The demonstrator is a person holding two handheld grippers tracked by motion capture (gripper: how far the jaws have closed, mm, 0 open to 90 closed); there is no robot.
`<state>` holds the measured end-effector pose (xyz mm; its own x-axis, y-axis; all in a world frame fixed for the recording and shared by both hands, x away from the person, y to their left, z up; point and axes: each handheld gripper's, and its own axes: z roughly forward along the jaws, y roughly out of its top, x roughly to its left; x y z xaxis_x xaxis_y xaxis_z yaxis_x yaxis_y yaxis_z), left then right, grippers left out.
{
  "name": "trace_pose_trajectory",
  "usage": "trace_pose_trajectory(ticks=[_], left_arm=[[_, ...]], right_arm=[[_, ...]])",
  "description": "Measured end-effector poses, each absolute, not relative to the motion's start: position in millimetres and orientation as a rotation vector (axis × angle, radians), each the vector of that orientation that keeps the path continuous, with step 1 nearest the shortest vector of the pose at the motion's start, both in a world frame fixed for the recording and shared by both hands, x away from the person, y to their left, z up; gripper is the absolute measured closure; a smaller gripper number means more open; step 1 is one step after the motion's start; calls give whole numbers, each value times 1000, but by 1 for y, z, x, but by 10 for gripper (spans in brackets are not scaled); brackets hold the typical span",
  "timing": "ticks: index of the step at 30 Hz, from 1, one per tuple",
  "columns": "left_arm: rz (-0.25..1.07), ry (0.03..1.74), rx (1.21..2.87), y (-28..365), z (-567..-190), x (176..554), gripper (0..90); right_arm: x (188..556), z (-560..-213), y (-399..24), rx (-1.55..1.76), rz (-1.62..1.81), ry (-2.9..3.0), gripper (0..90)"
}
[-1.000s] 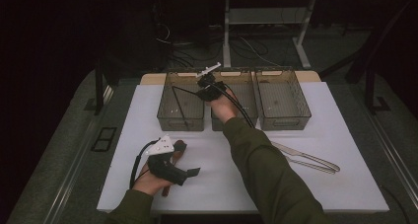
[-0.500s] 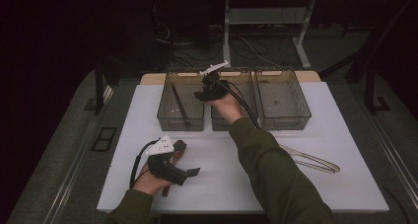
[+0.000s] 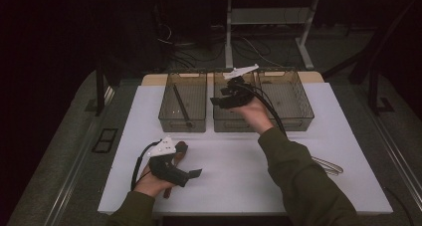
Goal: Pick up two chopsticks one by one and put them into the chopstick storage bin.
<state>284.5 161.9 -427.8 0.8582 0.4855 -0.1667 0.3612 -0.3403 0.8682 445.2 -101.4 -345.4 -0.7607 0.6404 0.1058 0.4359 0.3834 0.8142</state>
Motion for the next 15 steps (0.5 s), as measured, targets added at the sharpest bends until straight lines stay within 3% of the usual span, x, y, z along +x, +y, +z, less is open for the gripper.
trace_pose_trajectory(ticks=[15], left_arm=[[160,642,1973,163,-428,283,0]], right_arm=[[397,-355,-177,880,1443,2413,308]])
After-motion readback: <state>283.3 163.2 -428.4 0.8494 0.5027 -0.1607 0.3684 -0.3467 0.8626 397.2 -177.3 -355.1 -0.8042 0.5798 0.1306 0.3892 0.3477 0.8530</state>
